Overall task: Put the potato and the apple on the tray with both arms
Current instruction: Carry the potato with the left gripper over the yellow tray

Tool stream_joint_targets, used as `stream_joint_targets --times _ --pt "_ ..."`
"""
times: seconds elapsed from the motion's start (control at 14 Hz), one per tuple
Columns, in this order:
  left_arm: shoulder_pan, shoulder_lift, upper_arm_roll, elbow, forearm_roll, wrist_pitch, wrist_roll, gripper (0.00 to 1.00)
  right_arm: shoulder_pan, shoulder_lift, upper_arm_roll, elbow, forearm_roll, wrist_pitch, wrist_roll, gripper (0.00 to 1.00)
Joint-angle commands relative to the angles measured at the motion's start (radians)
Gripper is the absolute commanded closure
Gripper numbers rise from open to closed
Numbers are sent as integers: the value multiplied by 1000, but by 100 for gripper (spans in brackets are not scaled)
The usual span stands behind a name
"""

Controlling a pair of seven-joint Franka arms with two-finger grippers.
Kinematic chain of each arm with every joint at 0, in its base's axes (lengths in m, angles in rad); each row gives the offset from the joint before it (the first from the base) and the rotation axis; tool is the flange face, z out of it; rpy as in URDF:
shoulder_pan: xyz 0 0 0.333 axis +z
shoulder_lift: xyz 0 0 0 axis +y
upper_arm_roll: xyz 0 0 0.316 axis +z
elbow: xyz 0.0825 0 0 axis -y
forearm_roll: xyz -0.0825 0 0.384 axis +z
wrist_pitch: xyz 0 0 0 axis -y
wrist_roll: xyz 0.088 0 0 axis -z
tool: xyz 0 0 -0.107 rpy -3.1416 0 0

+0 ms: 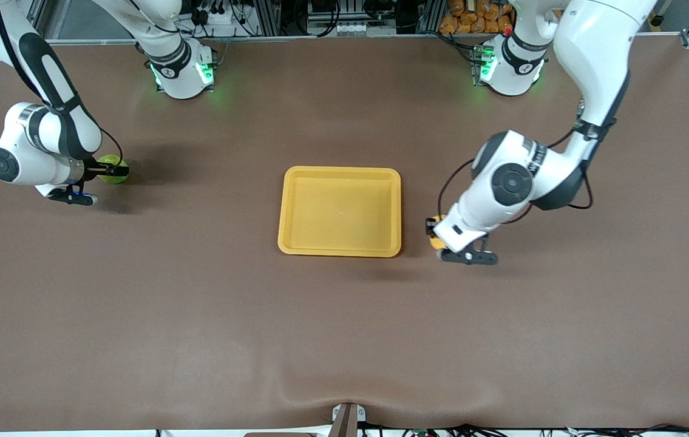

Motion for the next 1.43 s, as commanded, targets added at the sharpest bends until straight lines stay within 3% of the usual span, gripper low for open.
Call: stream_joint_targets --times 0.0,0.71,1.07,1.36 --pt "-52 3 9 23 22 -20 -46 73 0 -1 13 43 -9 -22 15 100" --pt "-175 116 12 143 77 -19 -189 78 55 39 14 220 13 -93 13 100" --pt "-230 144 16 146 91 -19 -272 77 83 68 14 338 53 -212 15 100" --pt "-244 167 16 146 137 -19 -358 76 113 68 14 343 97 -214 16 100"
